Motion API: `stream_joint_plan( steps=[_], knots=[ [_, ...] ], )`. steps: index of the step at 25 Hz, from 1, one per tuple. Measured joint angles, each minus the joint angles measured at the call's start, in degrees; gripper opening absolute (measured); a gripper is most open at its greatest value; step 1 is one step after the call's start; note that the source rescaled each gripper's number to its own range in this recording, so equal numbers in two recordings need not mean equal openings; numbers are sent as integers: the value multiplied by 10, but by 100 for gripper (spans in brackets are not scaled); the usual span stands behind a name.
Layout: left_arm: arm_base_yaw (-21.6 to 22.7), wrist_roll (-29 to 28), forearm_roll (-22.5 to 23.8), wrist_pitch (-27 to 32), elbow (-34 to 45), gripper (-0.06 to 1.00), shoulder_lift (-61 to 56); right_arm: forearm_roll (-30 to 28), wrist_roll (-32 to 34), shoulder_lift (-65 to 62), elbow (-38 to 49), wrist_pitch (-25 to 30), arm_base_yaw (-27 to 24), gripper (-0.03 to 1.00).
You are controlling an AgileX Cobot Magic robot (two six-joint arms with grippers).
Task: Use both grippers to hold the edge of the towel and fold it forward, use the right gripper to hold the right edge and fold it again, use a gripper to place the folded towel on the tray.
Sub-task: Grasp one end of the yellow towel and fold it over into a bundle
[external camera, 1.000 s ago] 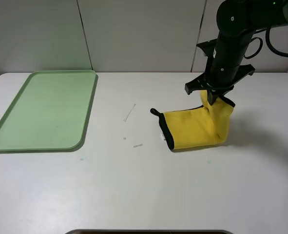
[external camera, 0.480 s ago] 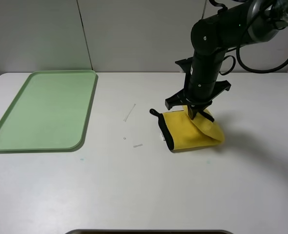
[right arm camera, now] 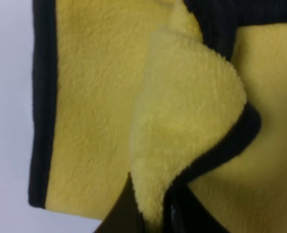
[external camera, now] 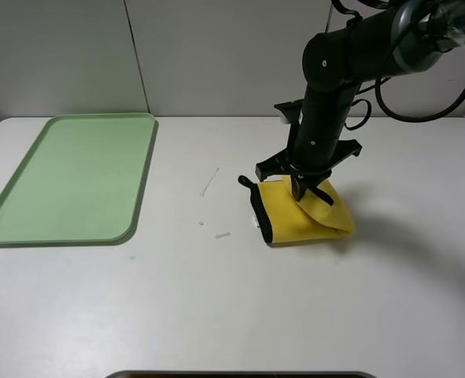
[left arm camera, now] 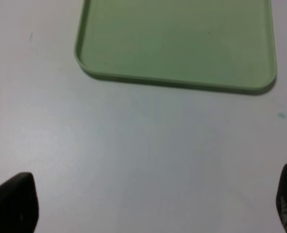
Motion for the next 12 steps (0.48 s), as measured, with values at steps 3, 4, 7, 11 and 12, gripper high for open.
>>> stream_joint_plan(
  steps=[3,4,7,11,12],
  knots=[
    [0,0,0,0,0,98,0,14,-10,0,0,-10,0,5],
    [0,0,0,0,0,98,0,17,-10,0,0,-11,0,5],
    [0,0,0,0,0,98,0,29,-12,0,0,-19,0,10],
    [0,0,0,0,0,98,0,74,-12,0,0,-41,0,58],
    [0,0,0,0,0,98,0,92,-14,0,0,-47,0,73]
  ],
)
